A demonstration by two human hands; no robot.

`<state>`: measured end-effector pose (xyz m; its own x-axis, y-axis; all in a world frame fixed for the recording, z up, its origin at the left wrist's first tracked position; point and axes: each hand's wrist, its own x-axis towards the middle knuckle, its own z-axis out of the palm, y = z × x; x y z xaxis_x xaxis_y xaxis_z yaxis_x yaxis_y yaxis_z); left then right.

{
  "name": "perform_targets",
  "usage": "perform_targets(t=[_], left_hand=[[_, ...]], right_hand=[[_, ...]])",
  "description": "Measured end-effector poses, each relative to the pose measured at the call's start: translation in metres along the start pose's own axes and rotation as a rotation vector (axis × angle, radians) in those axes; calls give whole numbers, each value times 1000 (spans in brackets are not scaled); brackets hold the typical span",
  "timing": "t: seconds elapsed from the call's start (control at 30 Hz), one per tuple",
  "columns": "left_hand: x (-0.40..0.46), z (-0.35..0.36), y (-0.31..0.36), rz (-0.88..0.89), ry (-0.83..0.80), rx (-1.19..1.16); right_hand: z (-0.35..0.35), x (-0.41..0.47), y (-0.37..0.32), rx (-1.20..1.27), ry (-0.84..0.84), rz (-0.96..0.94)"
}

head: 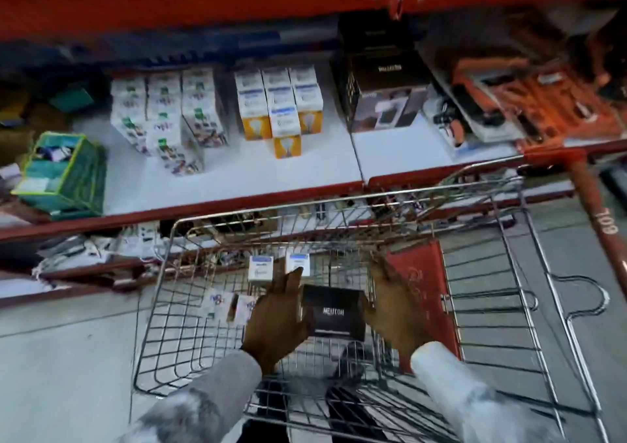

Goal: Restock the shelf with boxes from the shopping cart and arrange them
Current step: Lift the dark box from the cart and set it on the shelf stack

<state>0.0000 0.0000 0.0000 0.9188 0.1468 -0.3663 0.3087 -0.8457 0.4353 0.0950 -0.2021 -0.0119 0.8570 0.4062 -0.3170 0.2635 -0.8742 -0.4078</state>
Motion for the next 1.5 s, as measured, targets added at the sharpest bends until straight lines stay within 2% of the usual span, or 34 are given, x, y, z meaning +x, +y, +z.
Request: perform_targets(t=[0.17,0.27,0.37,0.6,0.73,0.87,0.9,0.97,1.07,1.33,1.5], left_hand=[[13,52,-5,-285,-110,-356],[22,72,-1,-472,-181,-401],[28,86,1,-557,-222,-436],[29,83,5,-509,-152,-516],[16,52,13,-436,-9,-573],[11,4,25,-365,152,-580],[10,-5,26,-368,182,-605],[27,-80,69,-208,388,-622],[37,-108,82,-183,445,-781],[68,-152,111,-197,604,-847],[107,-179,140,-110,659,-826]], right_hand=[[49,8,25,176,-264,273],[68,13,38,326,-376,414],[89,17,52,500,-472,554],[76,14,55,643,-375,540],[36,4,47,707,-290,474],[-27,7,32,649,-234,301],[-43,7,28,654,-204,311],[-148,24,8,699,-13,161],[-172,36,6,732,84,36],[-215,66,-4,702,227,44],[-254,99,-2,695,320,19]])
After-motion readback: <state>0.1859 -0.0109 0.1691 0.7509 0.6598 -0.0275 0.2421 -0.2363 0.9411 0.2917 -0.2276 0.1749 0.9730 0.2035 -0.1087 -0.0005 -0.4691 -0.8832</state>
